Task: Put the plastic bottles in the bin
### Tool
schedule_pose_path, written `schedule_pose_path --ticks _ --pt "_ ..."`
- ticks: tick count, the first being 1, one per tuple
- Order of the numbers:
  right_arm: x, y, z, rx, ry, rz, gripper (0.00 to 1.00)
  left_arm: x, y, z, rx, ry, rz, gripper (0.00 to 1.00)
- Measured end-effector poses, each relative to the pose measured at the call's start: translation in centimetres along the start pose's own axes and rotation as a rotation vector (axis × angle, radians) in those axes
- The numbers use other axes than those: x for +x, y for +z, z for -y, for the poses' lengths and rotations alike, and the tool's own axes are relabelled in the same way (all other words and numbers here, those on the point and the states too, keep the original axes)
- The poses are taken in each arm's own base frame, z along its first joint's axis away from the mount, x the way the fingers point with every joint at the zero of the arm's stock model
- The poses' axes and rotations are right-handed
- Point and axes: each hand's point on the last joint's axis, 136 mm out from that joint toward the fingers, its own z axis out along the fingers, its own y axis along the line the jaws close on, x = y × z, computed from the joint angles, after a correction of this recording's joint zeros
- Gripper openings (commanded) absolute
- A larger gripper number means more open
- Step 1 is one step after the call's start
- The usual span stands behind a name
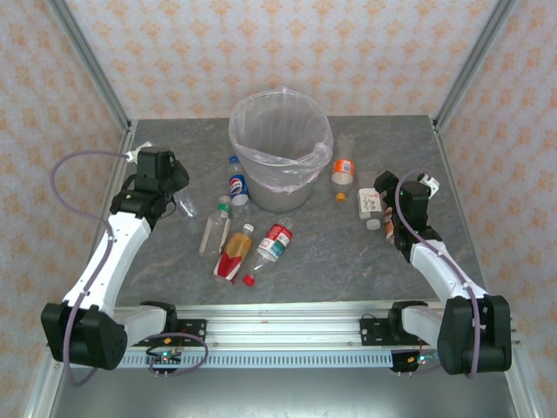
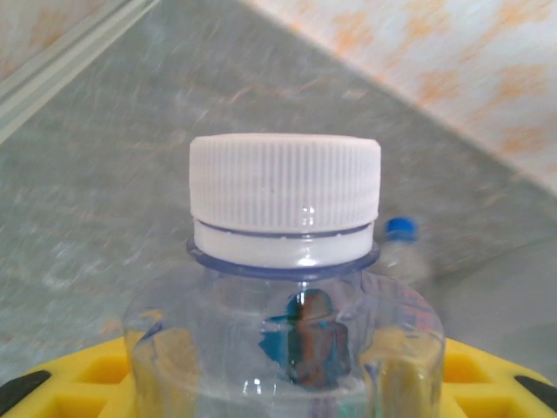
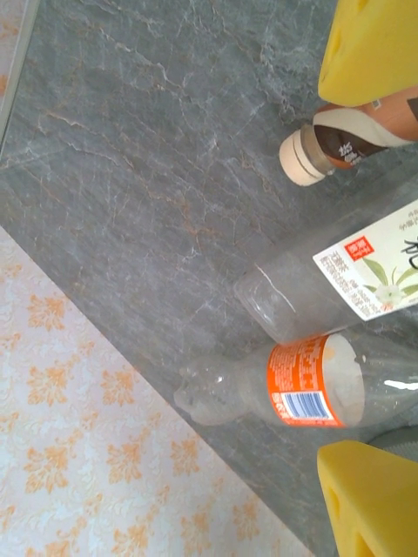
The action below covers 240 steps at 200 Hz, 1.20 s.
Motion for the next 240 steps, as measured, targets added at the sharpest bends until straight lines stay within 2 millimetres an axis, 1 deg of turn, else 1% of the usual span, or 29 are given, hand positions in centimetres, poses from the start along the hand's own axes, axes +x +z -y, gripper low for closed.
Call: schedule_pose_path --ticks 35,51,69,92,102,117,138,150,163,182,195,209,240 --pt "0.1 -0.2 -1.2 -0.059 0.013 -0.015 0.99 -5.8 -3.6 5.4 0.215 -0.047 0.17 0.41" --pt "0.1 -0.4 -1.9 -0.098 0.014 -0.026 0.99 -7.7 -5.1 8.0 0.322 -0.059 0.236 0.41" --pt "0.0 -0.8 -2.6 -0.134 0.014 -0.03 0.99 -9.3 -6.6 11.2 0.44 -0.066 0.293 0.41" --pt "0.0 -1.2 -3.3 -0.171 0.009 -0.043 0.99 -10.9 -7.0 15.2 0.549 -0.062 0.319 0.4" --pt "0.3 -1.3 -3.7 -0.195 -0.001 -0.06 0.99 -11.7 -7.0 17.2 0.59 -0.059 0.322 0.4" --pt "1.0 -1.5 -4.4 -0.235 -0.02 -0.099 0.99 -12.2 -6.7 20.0 0.642 -0.038 0.321 0.4" --pt "2.0 -1.8 -5.0 -0.275 -0.048 -0.151 0.99 -12.1 -6.4 24.2 0.701 0.022 0.31 0.4" --pt "2.3 -1.9 -5.0 -0.281 -0.06 -0.166 0.99 -11.6 -6.3 26.7 0.731 0.061 0.305 0.4" --pt "2.6 -2.1 -4.9 -0.279 -0.073 -0.179 0.99 -10.6 -5.9 29.0 0.749 0.111 0.297 0.4" --pt "2.9 -2.2 -4.7 -0.272 -0.09 -0.193 0.99 -8.3 -4.3 31.6 0.74 0.193 0.257 0.4" --pt "3.1 -2.2 -4.5 -0.268 -0.097 -0.199 0.99 -6.7 -2.9 32.9 0.727 0.241 0.226 0.4" --pt "3.1 -2.2 -4.5 -0.266 -0.104 -0.201 0.99 -4.9 -1.0 33.6 0.701 0.283 0.186 0.4" --pt "3.2 -2.2 -4.4 -0.265 -0.112 -0.202 0.99 -1.4 3.8 33.6 0.617 0.347 0.089 0.39"
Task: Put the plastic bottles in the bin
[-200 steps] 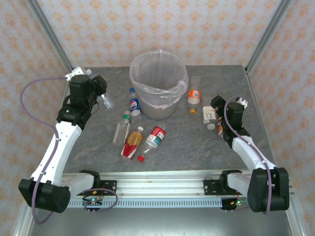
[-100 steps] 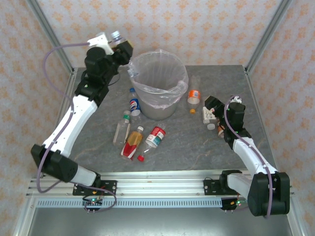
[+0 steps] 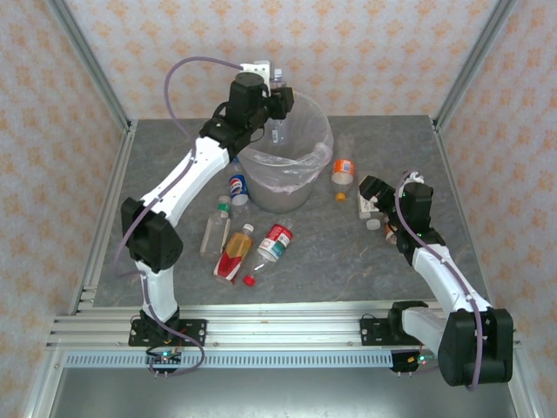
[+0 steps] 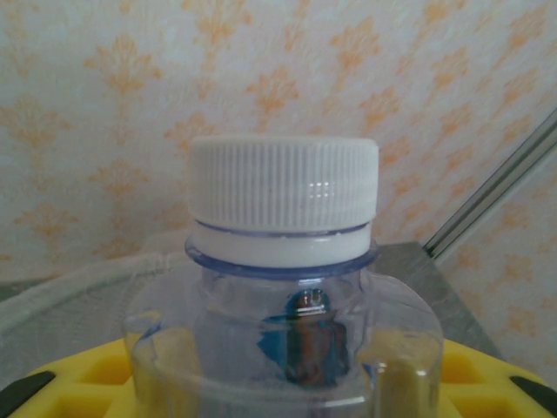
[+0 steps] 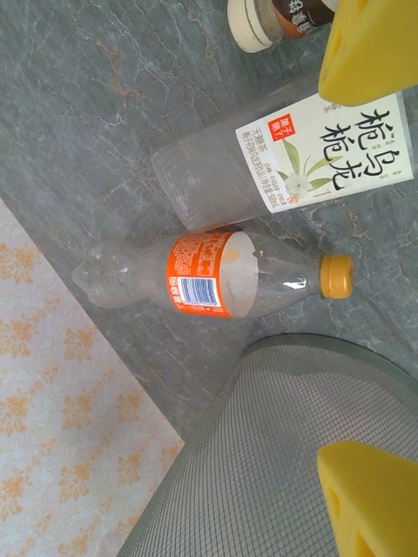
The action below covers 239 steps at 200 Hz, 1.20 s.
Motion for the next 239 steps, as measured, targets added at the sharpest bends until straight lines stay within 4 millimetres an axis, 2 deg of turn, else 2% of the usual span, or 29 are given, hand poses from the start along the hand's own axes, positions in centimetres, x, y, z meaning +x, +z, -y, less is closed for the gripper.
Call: schedule_pose_path --ticks 39,80,121,161,192,217,239 --pt "0.1 0.0 0.1 0.003 -0.013 -0.003 0.99 5.5 4.1 -1.5 -0.068 0.046 -0.156 0.38" --pt "0.2 0.0 0.1 0.006 -0.021 -0.009 0.99 10.3 5.7 -1.0 -0.099 0.118 -0.286 0.4" --pt "0.0 0.0 1.6 0.09 -0.013 0.002 0.99 12.6 5.8 -1.0 -0.142 0.152 -0.359 0.41" --pt "-0.9 0.2 2.5 0.158 0.007 0.025 0.99 14.6 6.3 -2.1 -0.186 0.141 -0.412 0.44" --pt "-1.0 0.1 2.9 0.181 0.024 0.038 0.99 16.7 6.6 -3.2 -0.227 0.141 -0.465 0.49" --pt "-1.0 0.1 3.2 0.197 0.026 0.04 0.99 17.6 6.7 -3.5 -0.238 0.134 -0.484 0.52" --pt "-0.9 0.0 3.5 0.215 0.032 0.04 0.99 18.3 6.7 -3.8 -0.247 0.125 -0.498 0.59"
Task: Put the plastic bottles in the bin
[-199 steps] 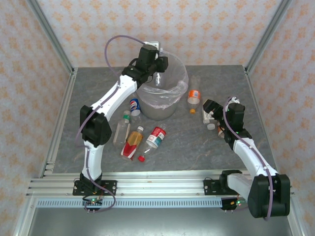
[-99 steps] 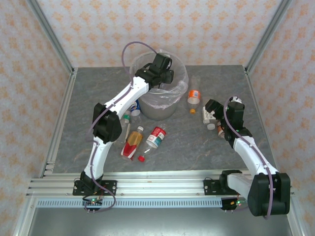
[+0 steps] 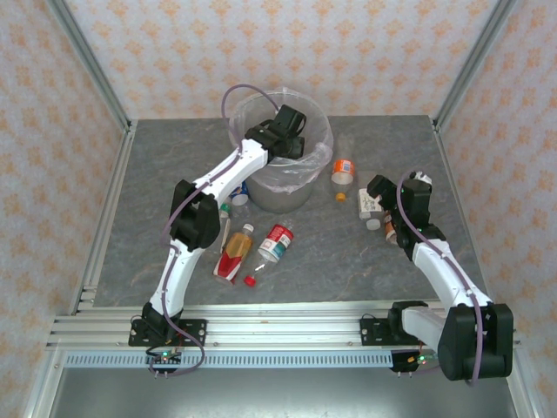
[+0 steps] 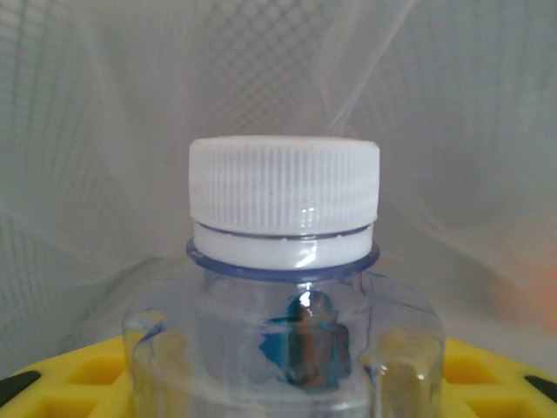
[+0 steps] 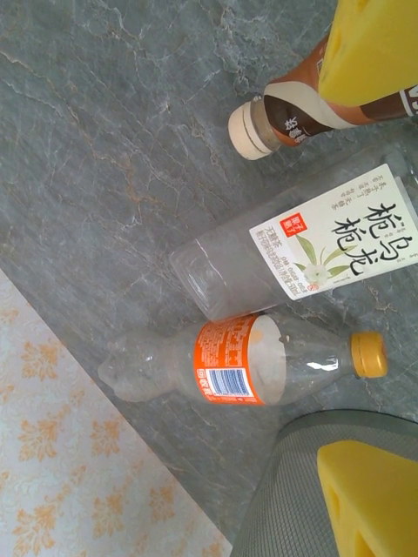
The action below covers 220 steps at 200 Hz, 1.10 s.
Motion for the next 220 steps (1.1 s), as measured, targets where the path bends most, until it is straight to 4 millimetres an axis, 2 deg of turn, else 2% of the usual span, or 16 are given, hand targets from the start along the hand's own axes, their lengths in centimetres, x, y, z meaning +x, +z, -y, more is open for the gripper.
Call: schedule_pose_path --ticks 16,46,72,112,133,158,173,181,220 --pt "0.0 0.0 0.3 0.016 0.006 0.004 0.99 0.4 0.2 -0.1 -0.004 -0.003 -0.011 0.64" --pt "0.4 0.3 1.3 0.064 0.011 -0.007 0.99 0.3 0.2 -0.1 -0.005 -0.008 -0.005 0.66" --pt "1.3 0.9 2.9 0.157 -0.002 -0.054 0.99 0.3 0.2 0.0 -0.002 -0.016 -0.004 0.79" --pt "1.1 2.0 4.0 0.271 -0.059 -0.121 0.99 0.0 -0.7 0.5 0.037 -0.028 -0.003 0.84" --pt "1.2 2.3 4.6 0.32 -0.09 -0.154 0.99 -1.0 -2.7 1.2 0.085 -0.043 0.013 0.85" --pt "1.4 2.6 5.4 0.361 -0.115 -0.199 0.99 -2.9 -6.6 1.9 0.144 -0.054 0.064 0.88" --pt "1.5 2.9 5.5 0.361 -0.132 -0.231 0.99 -3.7 -9.3 2.4 0.184 -0.057 0.093 0.96" --pt "1.7 3.1 5.5 0.362 -0.139 -0.246 0.99 -3.9 -10.7 2.7 0.206 -0.06 0.105 1.0" --pt "2.7 4.0 6.3 0.397 -0.183 -0.32 0.99 -3.7 -15.8 2.6 0.28 -0.072 0.144 1.0"
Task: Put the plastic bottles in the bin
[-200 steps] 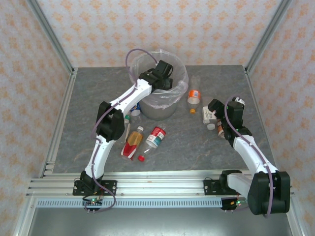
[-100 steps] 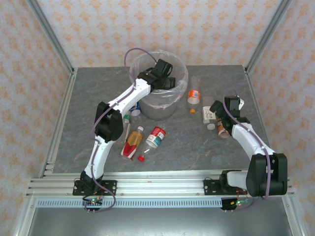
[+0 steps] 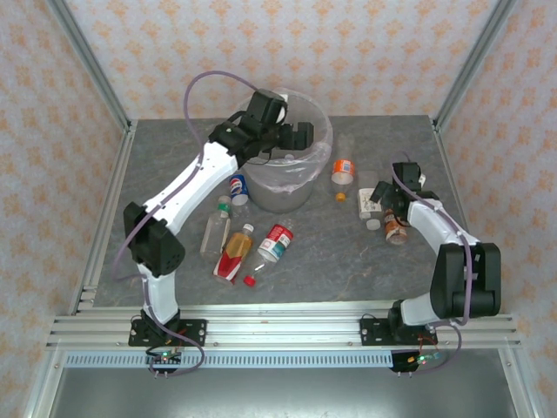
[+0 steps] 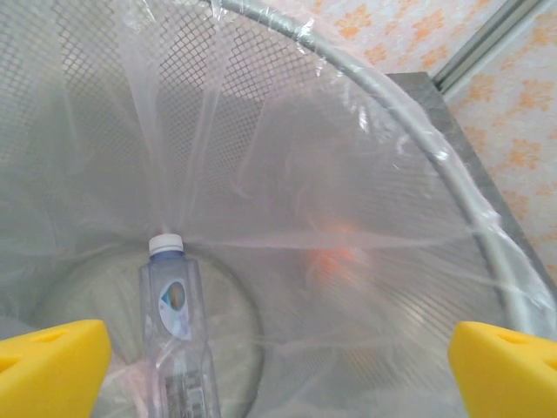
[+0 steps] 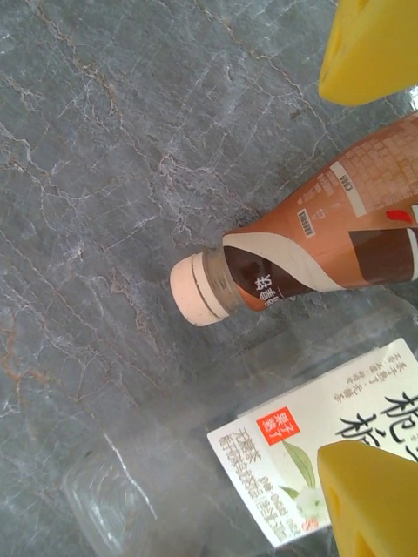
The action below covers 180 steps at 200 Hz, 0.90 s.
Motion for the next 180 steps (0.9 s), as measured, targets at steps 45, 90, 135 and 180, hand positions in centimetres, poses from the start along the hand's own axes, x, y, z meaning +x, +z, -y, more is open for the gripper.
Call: schedule_pose_path --ticks 45,90,135,180 --pt "-1.4 0.5 0.6 0.031 -0.025 -0.043 1.0 0.2 -4.7 0.3 0.063 -0.036 0.071 1.0" --pt "-1.1 1.4 0.8 0.074 -0.187 -0.175 0.98 0.5 -8.5 -0.8 0.057 -0.094 0.15 1.0" --pt "-0.1 2.4 1.1 0.105 -0.297 -0.302 0.83 -0.4 -11.4 -1.5 0.053 -0.144 0.24 1.0" --pt "-1.2 4.2 0.2 0.11 -0.337 -0.353 0.65 -0.3 -12.3 -3.3 -0.019 -0.242 0.281 1.0"
